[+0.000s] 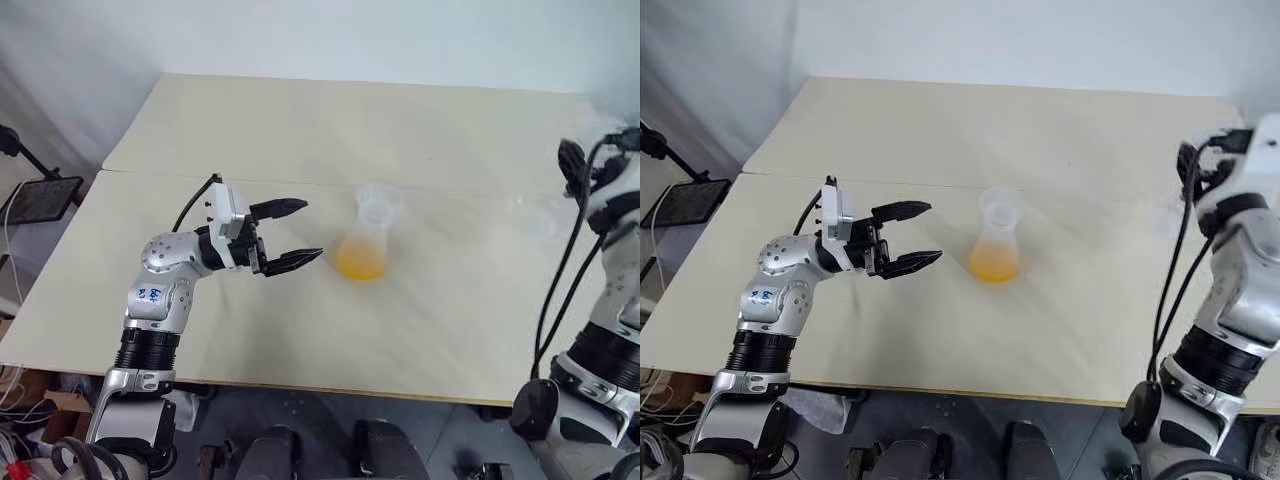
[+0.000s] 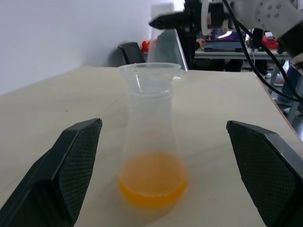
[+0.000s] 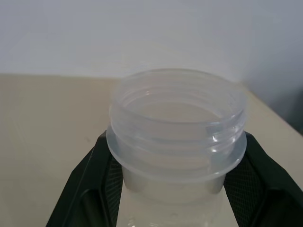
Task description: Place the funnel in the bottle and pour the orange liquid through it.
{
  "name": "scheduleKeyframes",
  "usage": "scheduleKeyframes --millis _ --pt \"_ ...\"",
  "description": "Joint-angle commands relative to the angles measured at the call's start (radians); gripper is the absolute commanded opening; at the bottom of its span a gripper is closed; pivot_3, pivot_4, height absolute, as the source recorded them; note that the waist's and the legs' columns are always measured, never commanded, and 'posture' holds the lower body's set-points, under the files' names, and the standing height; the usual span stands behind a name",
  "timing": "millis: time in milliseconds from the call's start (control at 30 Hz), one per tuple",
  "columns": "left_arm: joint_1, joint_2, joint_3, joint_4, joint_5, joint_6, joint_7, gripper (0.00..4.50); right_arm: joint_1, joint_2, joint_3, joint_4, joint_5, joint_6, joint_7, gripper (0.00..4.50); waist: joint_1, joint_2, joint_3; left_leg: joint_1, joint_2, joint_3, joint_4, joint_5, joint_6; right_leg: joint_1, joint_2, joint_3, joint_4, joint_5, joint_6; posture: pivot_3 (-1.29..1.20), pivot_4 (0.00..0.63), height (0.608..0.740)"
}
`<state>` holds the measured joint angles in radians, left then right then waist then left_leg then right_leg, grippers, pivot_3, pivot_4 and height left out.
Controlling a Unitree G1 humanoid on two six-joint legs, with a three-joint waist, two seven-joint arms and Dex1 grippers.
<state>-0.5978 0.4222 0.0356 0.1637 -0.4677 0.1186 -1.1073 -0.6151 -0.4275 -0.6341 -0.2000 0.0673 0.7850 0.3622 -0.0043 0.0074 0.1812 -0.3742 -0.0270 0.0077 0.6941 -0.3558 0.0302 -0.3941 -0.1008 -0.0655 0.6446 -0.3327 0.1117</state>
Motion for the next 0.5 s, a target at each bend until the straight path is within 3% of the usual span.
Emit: scheduleKeyframes --millis 33,400,500 --pt "-0.022 -0.004 0.004 -0.019 -0.007 -0.016 -0.006 4.50 0.018 -0.017 -0.024 0.001 0.057 -0.055 -0.025 2.44 -0.005 0.000 0.000 0.000 0.000 0.001 0.000 0.000 0.000 0.000 0.000 0.001 0.000 0.000 0.000 0.00 0.150 0.740" --pt "-0.031 -0.003 0.006 -0.024 -0.007 -0.007 -0.003 4.50 0.080 -0.054 -0.025 0.176 0.183 -0.223 -0.019 2.44 -0.009 0.001 0.000 0.001 0.001 0.003 -0.001 0.000 0.000 -0.001 0.000 0.002 0.001 0.000 0.000 0.00 0.150 0.740" --pt "-0.030 -0.002 0.006 -0.031 -0.008 -0.002 0.000 4.50 0.100 -0.059 -0.033 0.179 0.234 -0.228 -0.008 3.50 -0.006 0.001 0.000 0.001 0.001 0.003 -0.001 0.000 0.000 -0.001 0.000 0.002 0.001 0.000 0.000 0.00 0.150 0.740"
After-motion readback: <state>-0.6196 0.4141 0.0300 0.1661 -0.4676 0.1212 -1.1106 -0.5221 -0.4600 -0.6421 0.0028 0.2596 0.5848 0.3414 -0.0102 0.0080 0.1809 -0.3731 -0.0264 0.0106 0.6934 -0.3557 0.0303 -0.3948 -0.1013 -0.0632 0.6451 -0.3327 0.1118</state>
